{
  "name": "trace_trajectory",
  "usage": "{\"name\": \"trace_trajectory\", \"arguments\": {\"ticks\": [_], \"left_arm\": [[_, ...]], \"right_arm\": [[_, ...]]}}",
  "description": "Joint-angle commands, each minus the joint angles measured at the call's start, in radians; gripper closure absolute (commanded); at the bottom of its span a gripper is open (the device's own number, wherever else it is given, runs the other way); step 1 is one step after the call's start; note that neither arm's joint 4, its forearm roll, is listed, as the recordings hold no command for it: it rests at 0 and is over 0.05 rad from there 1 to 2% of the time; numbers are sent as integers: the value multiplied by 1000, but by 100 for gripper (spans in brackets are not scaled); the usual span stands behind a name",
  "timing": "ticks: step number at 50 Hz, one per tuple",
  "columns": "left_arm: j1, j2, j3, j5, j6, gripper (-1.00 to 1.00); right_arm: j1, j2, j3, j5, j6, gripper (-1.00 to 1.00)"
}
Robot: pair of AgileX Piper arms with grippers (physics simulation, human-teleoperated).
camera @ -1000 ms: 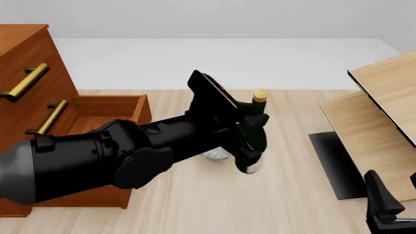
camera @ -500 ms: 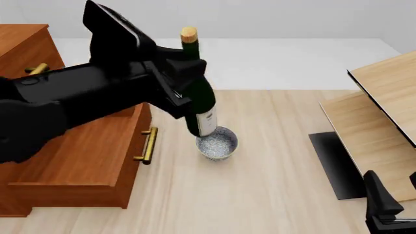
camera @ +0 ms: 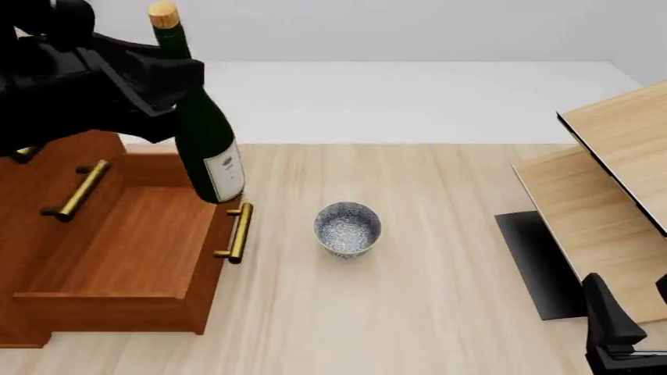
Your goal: Put the wine bottle in the bottom drawer of the cabinet.
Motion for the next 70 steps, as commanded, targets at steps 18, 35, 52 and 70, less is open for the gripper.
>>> {"name": "trace_trajectory", "arguments": {"ticks": [18,35,52,70], "left_arm": [[211,20,-133,344,-82,100],[315,60,-116,359,-95,100],[400,87,-82,333,-83,100],[396,92,0,283,-122,100]], "right_arm": [[4,0,0,-2,-9,-100],[6,0,0,-2,-14,-100],[6,0,0,-2,-17,-100],[7,0,0,-3,-19,-100]]}}
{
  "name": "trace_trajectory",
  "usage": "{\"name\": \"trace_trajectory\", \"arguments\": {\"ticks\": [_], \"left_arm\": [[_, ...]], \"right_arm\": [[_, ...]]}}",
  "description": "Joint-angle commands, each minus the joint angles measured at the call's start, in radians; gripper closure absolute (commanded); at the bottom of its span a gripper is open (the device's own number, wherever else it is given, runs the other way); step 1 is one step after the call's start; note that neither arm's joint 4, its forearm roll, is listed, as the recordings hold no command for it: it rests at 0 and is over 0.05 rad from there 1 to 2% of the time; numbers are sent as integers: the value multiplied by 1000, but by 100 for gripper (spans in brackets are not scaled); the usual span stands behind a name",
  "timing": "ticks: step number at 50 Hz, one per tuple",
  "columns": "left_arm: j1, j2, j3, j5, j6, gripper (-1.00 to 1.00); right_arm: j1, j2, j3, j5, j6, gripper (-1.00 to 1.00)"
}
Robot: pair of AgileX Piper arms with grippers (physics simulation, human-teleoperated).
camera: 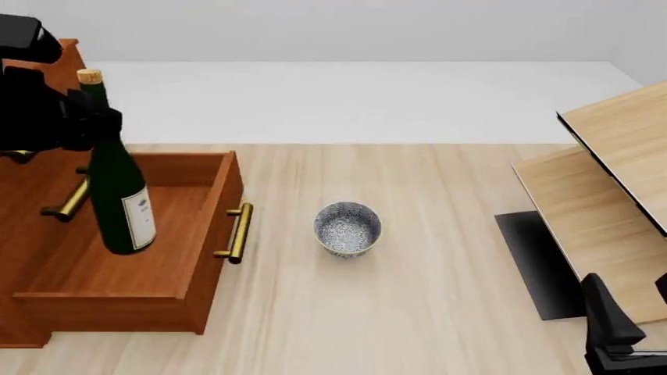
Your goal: Put the wine bottle in the bottom drawer of the cabinet.
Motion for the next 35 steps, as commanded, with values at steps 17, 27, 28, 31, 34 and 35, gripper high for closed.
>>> {"name": "trace_trajectory", "arguments": {"ticks": [17,27,28,31,34,35], "left_arm": [[33,49,78,-111,-28,100],[35,70,107,-149,-30,100],[33,71,110,-151,-41,100],[29,74,119,-158,-43,100],[25,75,130,-165,-39,100],[17,77,135,-164,-43,100]], "right_arm": [[-1,0,0,-1,-2,-100],[-2,0,0,-1,-2,-100],[-1,0,0,-1,-2,-100],[-1,0,0,-1,-3,-100],[-3,0,0,-1,-3,-100],[-3,0,0,-1,-3,-100]]}}
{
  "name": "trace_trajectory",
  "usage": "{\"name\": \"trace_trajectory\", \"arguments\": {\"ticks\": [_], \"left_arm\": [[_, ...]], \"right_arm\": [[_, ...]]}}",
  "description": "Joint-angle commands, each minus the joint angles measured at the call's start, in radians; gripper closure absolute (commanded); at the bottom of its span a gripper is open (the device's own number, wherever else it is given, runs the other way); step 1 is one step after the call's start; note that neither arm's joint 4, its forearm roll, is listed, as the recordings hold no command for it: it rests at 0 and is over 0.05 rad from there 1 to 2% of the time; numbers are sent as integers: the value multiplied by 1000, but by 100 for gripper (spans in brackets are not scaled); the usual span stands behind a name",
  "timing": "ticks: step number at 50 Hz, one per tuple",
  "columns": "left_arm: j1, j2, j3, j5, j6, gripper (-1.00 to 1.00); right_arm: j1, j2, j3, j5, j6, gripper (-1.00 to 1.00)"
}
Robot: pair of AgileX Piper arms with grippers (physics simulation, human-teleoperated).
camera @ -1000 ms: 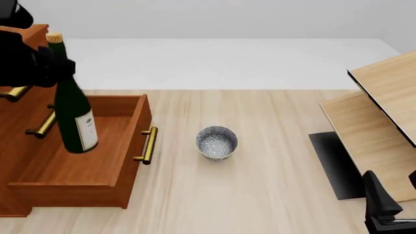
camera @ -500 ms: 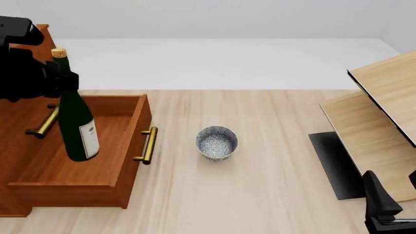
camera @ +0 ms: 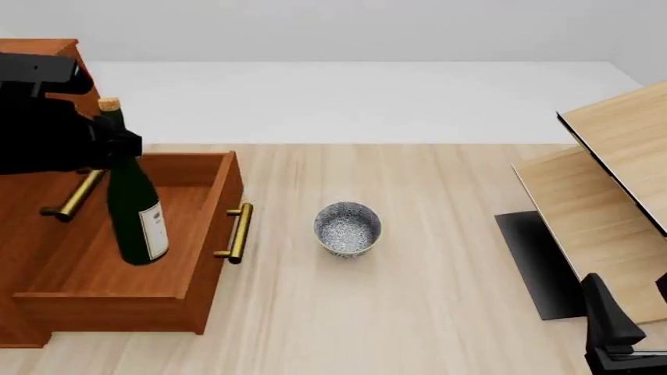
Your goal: Put the wine bottle in the bottom drawer of the cabinet.
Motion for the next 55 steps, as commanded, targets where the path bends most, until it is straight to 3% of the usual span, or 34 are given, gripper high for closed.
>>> {"name": "trace_trajectory", "arguments": {"ticks": [1,55], "left_arm": [[-11,11,29,-34,-1,100],[-30,18,147,-97,-38,100]], "right_arm": [[-2,0,0,0,-1,-100],[-3,0,0,-1,-7,-100]]}}
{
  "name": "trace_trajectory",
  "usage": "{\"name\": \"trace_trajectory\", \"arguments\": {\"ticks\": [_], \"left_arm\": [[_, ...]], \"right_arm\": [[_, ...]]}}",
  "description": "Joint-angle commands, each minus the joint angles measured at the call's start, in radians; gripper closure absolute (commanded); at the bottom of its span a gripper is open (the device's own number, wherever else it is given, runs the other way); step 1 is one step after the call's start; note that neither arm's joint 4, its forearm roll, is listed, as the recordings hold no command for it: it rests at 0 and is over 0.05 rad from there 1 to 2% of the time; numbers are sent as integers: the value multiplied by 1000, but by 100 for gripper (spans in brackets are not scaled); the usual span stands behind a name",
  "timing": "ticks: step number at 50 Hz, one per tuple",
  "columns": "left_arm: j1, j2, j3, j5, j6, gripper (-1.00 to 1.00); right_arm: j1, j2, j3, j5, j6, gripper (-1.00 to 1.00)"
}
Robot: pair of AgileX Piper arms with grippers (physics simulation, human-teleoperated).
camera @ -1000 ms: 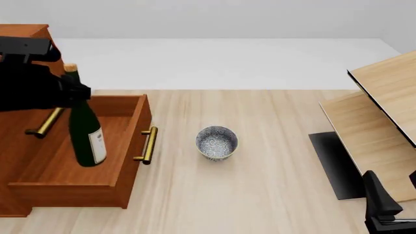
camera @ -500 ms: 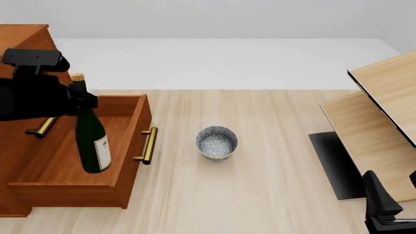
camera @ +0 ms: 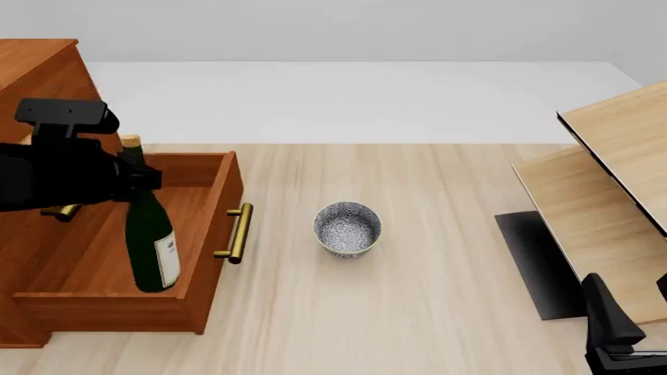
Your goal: Put the wine bottle in the bottom drawer of the cabinet.
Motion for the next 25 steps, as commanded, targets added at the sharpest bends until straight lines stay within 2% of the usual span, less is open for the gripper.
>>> {"name": "trace_trajectory", "arguments": {"ticks": [1,5,7,13,17,18,20,25], "left_arm": [[-10,-5,16,-14,-8,100],[-5,-3,23,-22,-2,100],[-14,-4,25,-25,-27,100],[-12,8,27,-33,-35,100],[-10,14,26,-35,-28,100],[-11,17,31,-39,-3,100],[-26,17,37,-39,-21,100],[-14,29,41,-51,-9,100]], "right_arm": [[1,0,0,-1,-2,-100],[1,0,0,-1,-3,-100],[0,0,0,-1,-3,-100],[-1,0,0,-2,-2,-100],[-1,0,0,-1,-1,-100],[-1,0,0,-1,-1,-100],[-1,0,0,-2,-1,-100],[-1,0,0,-1,0,-100]]}}
